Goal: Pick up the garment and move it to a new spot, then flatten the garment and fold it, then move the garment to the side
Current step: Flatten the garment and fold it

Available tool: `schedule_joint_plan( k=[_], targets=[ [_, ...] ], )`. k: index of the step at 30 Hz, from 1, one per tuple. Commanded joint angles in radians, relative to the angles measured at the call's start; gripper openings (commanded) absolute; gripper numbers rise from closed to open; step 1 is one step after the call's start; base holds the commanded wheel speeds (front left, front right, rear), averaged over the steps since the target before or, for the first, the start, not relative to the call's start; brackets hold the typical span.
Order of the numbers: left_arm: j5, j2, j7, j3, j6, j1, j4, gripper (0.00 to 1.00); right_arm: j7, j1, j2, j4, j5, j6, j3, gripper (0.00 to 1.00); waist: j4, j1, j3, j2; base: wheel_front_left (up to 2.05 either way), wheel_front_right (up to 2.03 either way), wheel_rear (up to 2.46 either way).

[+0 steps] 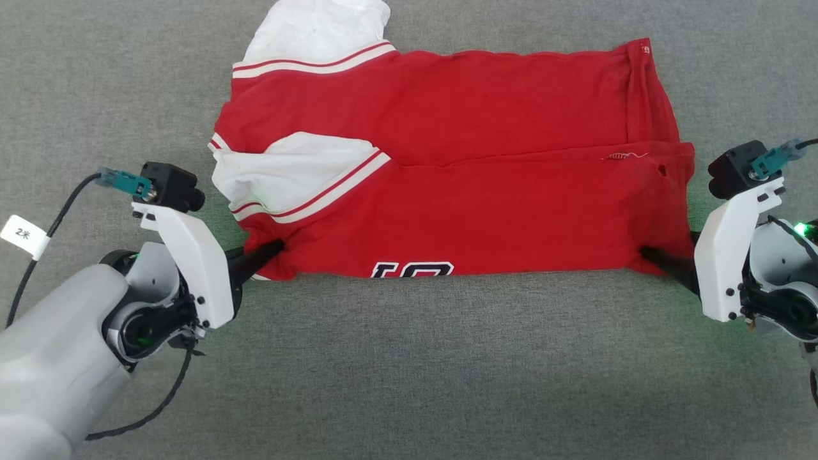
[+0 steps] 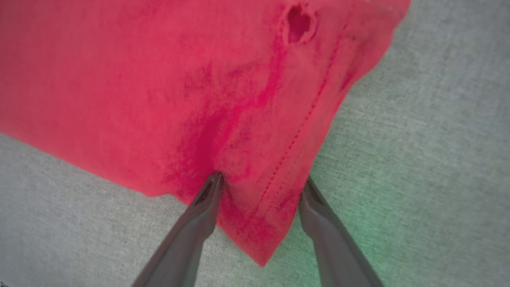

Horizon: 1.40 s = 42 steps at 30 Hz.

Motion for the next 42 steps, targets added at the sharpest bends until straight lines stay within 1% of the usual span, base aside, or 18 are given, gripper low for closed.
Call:
schedule_joint_plan(
  k=[1,5,11,14,17,21,26,29,30,31,32,33,34,35,36,37,40,42],
  targets=[
    [0.004,-0.028,0.015,-0.041,0.003,0.047,0.002,0.00,-0.001,0.026,0.022,0.023,0.008,-0.001,0.027,0.00,0.002,0.0000,-0.003,-0.0001,0.00,0.00,0.00],
    [-0.003,-0.009,0.004,-0.047,0.003,0.066,-0.016,0.00,-0.037,0.032,0.003,0.027,0.027,-0.001,0.040,0.00,0.007,0.0000,-0.019,-0.0001,0.00,0.00,0.00],
    [-0.020,0.043,-0.019,-0.044,0.003,0.104,-0.069,0.00,-0.093,0.056,-0.030,-0.004,0.061,-0.001,0.044,0.00,0.016,0.0000,-0.051,-0.0001,0.00,0.00,0.00],
    [-0.027,0.070,-0.036,-0.044,0.003,0.134,-0.107,0.00,-0.097,0.085,-0.054,-0.023,0.078,-0.001,0.046,0.00,0.024,0.0000,-0.070,-0.0001,0.00,0.00,0.00],
    [-0.027,0.101,-0.049,-0.047,0.003,0.165,-0.148,0.00,-0.077,0.121,-0.084,-0.050,0.093,-0.001,0.050,0.00,0.031,0.0000,-0.084,-0.0001,0.00,0.00,0.00],
    [-0.026,0.140,-0.060,-0.051,0.021,0.203,-0.215,0.00,-0.048,0.180,-0.126,-0.100,0.112,-0.001,0.036,0.00,0.039,0.0000,-0.094,-0.0001,0.00,0.00,0.00],
    [-0.026,0.184,-0.090,-0.048,0.061,0.247,-0.303,0.00,-0.016,0.260,-0.171,-0.182,0.122,-0.001,0.009,0.00,0.040,0.0000,-0.100,-0.0001,0.00,0.00,0.00],
    [-0.030,0.203,-0.106,-0.043,0.082,0.267,-0.344,0.00,-0.011,0.291,-0.178,-0.221,0.117,-0.001,-0.018,0.00,0.037,0.0000,-0.103,-0.0001,0.00,0.00,0.00],
    [-0.029,0.206,-0.113,-0.043,0.089,0.274,-0.354,0.00,-0.017,0.300,-0.176,-0.233,0.111,-0.001,-0.029,0.16,0.036,0.0000,-0.104,-0.0001,0.00,0.00,0.00],
    [-0.029,0.208,-0.119,-0.042,0.090,0.278,-0.363,0.00,-0.031,0.303,-0.169,-0.243,0.106,-0.001,-0.043,0.46,0.034,0.0000,-0.104,-0.0001,0.00,0.00,0.00],
    [-0.024,0.206,-0.131,-0.038,0.093,0.280,-0.370,0.03,-0.038,0.309,-0.161,-0.250,0.105,-0.001,-0.052,0.88,0.034,0.0000,-0.105,-0.0001,0.00,0.00,0.00],
    [-0.024,0.205,-0.146,-0.030,0.098,0.283,-0.372,0.48,-0.043,0.316,-0.157,-0.255,0.103,-0.001,-0.062,1.00,0.034,0.0000,-0.106,-0.0001,0.00,0.00,0.00],
    [-0.027,0.205,-0.154,-0.029,0.100,0.289,-0.375,0.57,-0.053,0.322,-0.153,-0.264,0.099,-0.001,-0.077,1.00,0.033,0.0000,-0.106,-0.0001,0.00,0.00,0.00],
    [-0.026,0.206,-0.163,-0.027,0.103,0.293,-0.378,0.73,-0.061,0.326,-0.148,-0.267,0.095,-0.001,-0.095,1.00,0.032,0.0000,-0.107,-0.0001,0.00,0.00,0.00],
    [-0.024,0.208,-0.177,-0.021,0.107,0.295,-0.380,0.95,-0.070,0.332,-0.142,-0.275,0.090,-0.001,-0.109,1.00,0.031,0.0000,-0.107,-0.0001,0.00,0.00,0.00],
    [-0.025,0.210,-0.190,-0.014,0.111,0.297,-0.382,1.00,-0.082,0.339,-0.137,-0.286,0.083,0.000,-0.121,1.00,0.029,0.0000,-0.108,-0.0001,0.00,0.00,0.00],
    [-0.008,0.219,-0.246,0.008,0.121,0.300,-0.380,1.00,-0.141,0.354,-0.112,-0.310,0.051,-0.001,-0.176,1.00,0.020,0.0000,-0.106,-0.0001,0.00,0.00,0.00],
    [0.000,0.220,-0.281,0.020,0.125,0.308,-0.375,1.00,-0.208,0.353,-0.081,-0.327,0.016,-0.001,-0.208,1.00,0.010,0.0000,-0.104,-0.0001,0.00,0.00,0.00]
  ],
)
